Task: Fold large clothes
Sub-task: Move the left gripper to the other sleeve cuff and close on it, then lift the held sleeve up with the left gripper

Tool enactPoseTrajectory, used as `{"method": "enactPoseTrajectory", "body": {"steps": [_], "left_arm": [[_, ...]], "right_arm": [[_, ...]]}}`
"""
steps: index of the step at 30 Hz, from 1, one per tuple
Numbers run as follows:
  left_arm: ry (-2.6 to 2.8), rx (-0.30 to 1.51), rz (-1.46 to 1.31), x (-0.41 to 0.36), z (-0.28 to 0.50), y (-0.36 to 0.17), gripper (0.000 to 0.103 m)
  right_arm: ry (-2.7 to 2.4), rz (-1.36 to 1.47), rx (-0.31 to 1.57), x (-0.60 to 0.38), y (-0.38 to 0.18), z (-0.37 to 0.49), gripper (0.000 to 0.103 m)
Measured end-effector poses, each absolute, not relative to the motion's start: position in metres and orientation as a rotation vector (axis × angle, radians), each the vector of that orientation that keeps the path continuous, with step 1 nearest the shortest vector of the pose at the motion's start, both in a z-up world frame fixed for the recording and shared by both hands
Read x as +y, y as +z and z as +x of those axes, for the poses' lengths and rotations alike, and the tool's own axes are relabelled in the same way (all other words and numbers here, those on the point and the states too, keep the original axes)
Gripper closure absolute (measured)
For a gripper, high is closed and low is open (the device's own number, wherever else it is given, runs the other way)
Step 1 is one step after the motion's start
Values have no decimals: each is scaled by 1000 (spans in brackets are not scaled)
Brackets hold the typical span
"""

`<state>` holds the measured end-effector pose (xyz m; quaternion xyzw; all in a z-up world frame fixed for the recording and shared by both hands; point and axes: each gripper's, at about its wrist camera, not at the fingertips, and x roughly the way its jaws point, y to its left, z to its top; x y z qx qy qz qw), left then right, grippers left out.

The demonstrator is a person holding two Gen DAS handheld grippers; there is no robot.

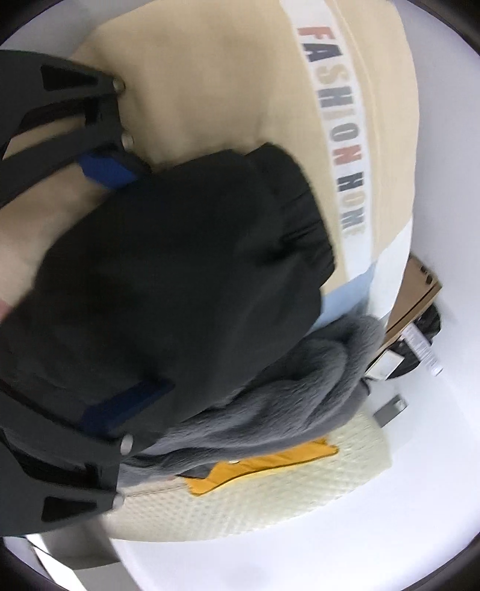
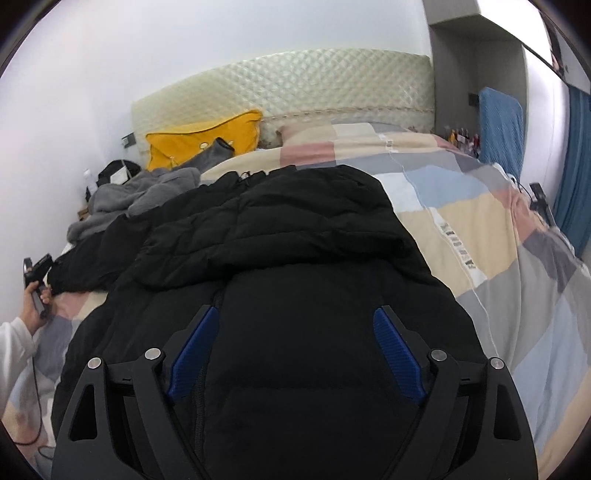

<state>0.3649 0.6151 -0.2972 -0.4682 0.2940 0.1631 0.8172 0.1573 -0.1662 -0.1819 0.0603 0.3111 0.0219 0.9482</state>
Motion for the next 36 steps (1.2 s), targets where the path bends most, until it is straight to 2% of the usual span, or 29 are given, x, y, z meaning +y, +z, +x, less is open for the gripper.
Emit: {"method": "enactPoseTrajectory", "body": {"steps": [1, 4, 7, 10, 15, 24, 36], "left_arm": [[356, 632, -1007, 618, 366, -299, 40], [347, 636, -1016, 621, 365, -300, 65], [346, 642, -965, 614, 359, -289, 83], [374, 634, -920, 610, 352, -270, 93], [451, 629, -812, 598, 346, -221, 99], [501, 500, -763, 557, 308, -121, 101], [404, 400, -543, 442, 267, -5, 101]], "right_arm": [[39, 130, 635, -167, -182, 158, 18], [37, 143, 632, -169, -180, 156, 18], [53, 132, 608, -167, -175, 152, 18], [74, 115, 591, -162, -170, 148, 18], [108, 128, 577, -163, -164, 142, 18], [204, 71, 540, -159, -152, 121, 18], [242, 93, 467, -192, -135, 88, 16]]}}
